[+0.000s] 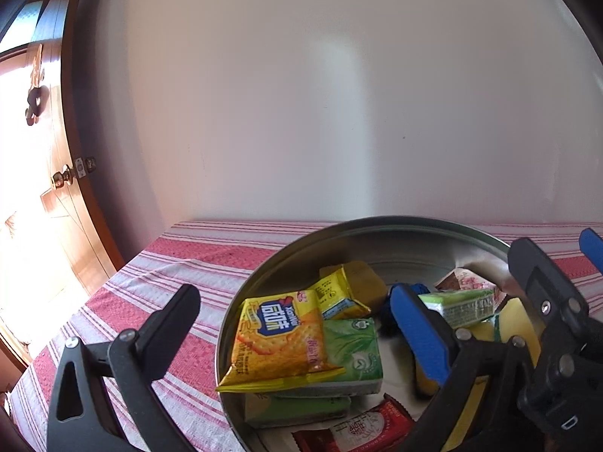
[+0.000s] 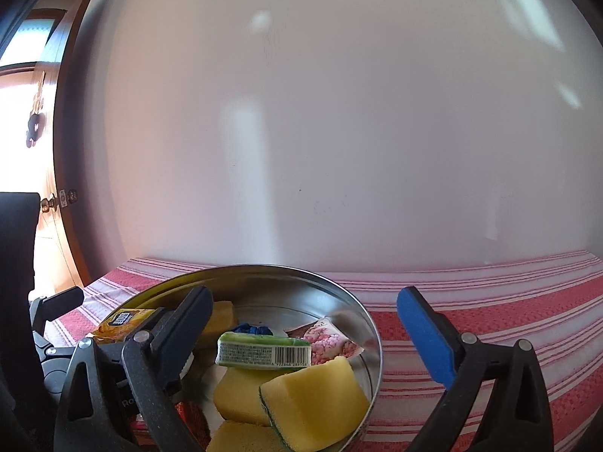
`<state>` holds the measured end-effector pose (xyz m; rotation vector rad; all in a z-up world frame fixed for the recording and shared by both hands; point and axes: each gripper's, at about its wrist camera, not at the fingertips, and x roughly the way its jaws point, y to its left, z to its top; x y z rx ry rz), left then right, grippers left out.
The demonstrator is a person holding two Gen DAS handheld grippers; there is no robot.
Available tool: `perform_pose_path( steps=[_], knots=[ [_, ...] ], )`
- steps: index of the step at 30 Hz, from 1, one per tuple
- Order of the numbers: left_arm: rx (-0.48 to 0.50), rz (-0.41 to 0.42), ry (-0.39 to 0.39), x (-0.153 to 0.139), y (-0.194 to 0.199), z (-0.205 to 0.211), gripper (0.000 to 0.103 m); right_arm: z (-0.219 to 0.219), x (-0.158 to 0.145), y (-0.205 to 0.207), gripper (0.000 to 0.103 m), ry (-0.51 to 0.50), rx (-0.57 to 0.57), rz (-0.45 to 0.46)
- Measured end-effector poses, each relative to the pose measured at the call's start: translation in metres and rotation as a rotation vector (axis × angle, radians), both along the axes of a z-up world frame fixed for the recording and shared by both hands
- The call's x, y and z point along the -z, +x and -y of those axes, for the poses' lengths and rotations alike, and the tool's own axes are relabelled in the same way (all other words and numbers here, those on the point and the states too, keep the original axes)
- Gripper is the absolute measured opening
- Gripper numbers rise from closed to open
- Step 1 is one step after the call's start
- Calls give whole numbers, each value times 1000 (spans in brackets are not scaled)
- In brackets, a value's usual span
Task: Organize objects
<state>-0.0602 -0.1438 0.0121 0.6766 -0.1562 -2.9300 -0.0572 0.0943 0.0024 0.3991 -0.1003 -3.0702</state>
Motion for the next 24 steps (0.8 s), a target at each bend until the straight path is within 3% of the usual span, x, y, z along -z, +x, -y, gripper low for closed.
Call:
perform_pose_path(
  steps=[7, 15, 20, 24],
  knots=[
    [6, -85, -45, 2, 11, -10, 103, 0, 6, 2, 100, 18, 26, 5],
    [23, -76, -22, 6, 27, -11, 103, -2, 9, 22, 100, 24, 13, -5],
    [-2, -114, -15, 3, 49, -7, 103, -8, 9, 33, 100, 2, 11, -14],
    [-4, -85, -7, 3, 53, -8, 103, -11, 10, 44, 100, -3, 10, -16]
  ],
)
